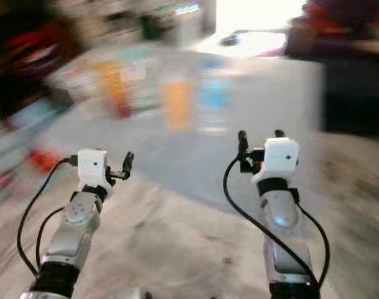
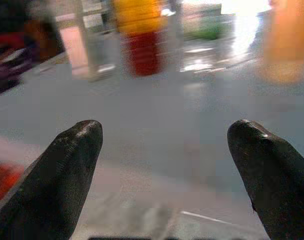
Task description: Restocking fridge
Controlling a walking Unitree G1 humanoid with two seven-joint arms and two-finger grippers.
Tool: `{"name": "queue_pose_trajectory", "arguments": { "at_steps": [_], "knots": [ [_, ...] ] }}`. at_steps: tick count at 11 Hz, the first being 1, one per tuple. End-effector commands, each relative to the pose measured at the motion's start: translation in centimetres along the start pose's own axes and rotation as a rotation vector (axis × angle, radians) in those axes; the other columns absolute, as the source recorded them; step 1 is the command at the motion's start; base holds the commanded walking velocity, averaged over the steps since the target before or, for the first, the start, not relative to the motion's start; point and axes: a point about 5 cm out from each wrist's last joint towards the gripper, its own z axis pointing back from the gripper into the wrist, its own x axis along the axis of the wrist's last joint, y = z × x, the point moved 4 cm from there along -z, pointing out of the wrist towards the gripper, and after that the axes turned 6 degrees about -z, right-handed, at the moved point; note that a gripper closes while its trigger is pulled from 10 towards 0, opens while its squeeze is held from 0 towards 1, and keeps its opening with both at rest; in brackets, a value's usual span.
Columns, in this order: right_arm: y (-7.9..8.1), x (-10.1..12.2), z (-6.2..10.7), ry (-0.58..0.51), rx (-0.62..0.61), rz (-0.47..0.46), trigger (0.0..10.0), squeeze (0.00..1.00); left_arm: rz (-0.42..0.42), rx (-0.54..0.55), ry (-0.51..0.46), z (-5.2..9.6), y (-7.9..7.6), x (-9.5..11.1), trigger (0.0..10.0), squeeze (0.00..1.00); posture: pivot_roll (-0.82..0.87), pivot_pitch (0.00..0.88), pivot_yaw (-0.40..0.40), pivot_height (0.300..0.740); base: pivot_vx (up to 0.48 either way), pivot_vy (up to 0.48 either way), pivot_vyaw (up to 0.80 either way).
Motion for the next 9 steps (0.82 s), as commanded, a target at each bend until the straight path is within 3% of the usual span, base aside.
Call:
{"name": "queue_pose_trajectory", "arguments": {
  "at_steps": [1, 4, 5, 7, 9],
  "knots": [
    [0.4, 0.2, -0.3, -0.013, 0.009, -0.004, 10.0, 0.00, -0.026, -0.013, -0.011, 0.0, -0.1, 0.1, 10.0, 0.00, -0.06, 0.000, 0.066, 0.740, 0.292, 0.000, 0.00],
    [-0.1, -0.4, -0.6, 0.007, -0.022, 0.001, 10.0, 0.00, -0.022, -0.051, 0.001, -0.2, -1.5, -0.1, 10.0, 0.00, -0.05, 0.000, 0.034, 0.740, 0.000, 0.000, 0.00],
    [0.4, -0.6, -1.0, 0.023, 0.013, -0.002, 10.0, 0.00, -0.014, -0.028, 0.001, -0.3, -1.4, -0.1, 10.0, 0.00, 0.00, 0.000, -0.030, 0.740, 0.000, 0.000, 0.00],
    [1.8, -1.0, -2.1, 0.043, 0.079, -0.012, 10.0, 0.00, -0.001, 0.050, -0.003, 0.2, -0.1, -0.2, 10.0, 0.00, 0.05, 0.000, -0.085, 0.740, 0.000, 0.000, 0.00],
    [2.3, -0.4, -2.8, 0.014, 0.069, -0.017, 10.0, 0.00, -0.019, 0.035, -0.026, 0.1, 0.4, 0.4, 10.0, 0.00, 0.03, 0.000, -0.047, 0.740, 0.000, 0.000, 0.00]
  ]
}}
